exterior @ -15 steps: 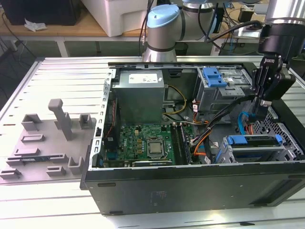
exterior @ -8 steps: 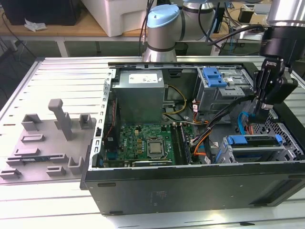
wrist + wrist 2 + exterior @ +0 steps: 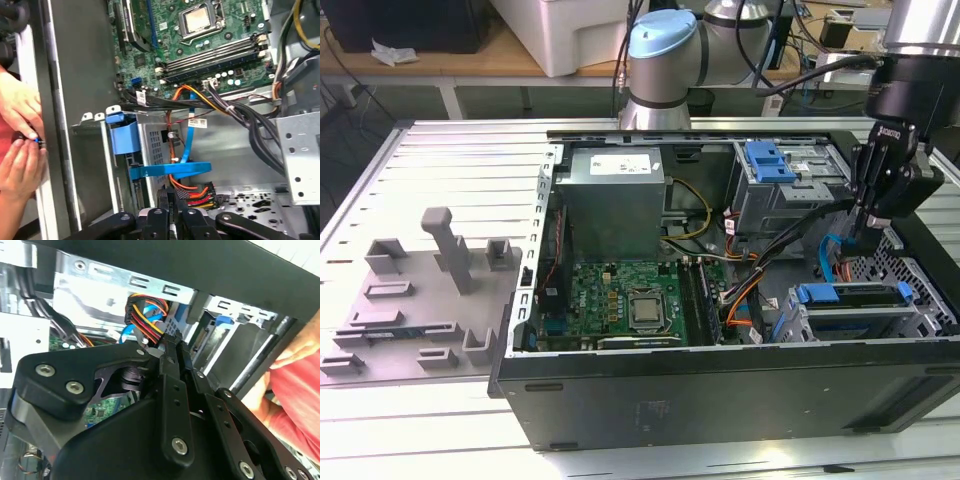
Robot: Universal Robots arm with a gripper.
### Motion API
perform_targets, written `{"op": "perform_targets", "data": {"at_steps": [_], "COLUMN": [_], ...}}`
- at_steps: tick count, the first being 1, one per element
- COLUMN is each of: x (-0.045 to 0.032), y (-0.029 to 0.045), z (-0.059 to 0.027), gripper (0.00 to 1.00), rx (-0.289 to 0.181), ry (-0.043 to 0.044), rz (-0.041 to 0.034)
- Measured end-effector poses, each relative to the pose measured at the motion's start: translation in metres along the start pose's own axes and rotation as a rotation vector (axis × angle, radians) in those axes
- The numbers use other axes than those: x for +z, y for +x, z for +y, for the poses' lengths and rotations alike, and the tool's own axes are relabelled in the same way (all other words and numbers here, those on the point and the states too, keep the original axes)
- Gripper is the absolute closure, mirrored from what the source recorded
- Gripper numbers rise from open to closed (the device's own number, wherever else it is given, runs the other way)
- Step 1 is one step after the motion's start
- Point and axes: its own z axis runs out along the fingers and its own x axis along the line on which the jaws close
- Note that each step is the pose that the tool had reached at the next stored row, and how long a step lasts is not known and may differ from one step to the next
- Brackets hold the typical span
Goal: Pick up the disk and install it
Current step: 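Insert the first disk wire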
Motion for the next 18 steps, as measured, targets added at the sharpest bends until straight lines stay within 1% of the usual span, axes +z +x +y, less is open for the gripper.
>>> {"op": "perform_targets", "data": {"at_steps": [1,2,3,5,6,8,10,12,14,16,18], "x": [-0.0003,-0.0007,-0.0011,-0.0050,-0.0065,-0.0085,-0.0102,-0.0097,-0.0075,-0.0057,-0.0044], "y": [0.0002,0.0004,0.0007,0.0030,0.0039,0.0052,0.0071,0.0089,0.0143,0.0185,0.0216], "z": [0.0000,0.0000,0.0000,0.0002,0.0003,0.0004,0.0004,0.0009,0.0032,0.0051,0.0054], "gripper": [0.84,0.84,0.84,0.84,0.84,0.84,0.84,0.84,0.84,0.84,0.84], "rx": [-0.003,-0.005,-0.007,-0.014,-0.016,-0.020,-0.025,-0.028,-0.034,-0.037,-0.038], "ry": [0.0006,0.0011,0.0013,0.0023,0.0028,0.0035,0.0041,0.0051,0.0071,0.0084,0.0090], "rz": [-0.0174,-0.0310,-0.0409,-0.0680,-0.0771,-0.0897,-0.1088,-0.1191,-0.1333,-0.1430,-0.1497]}}
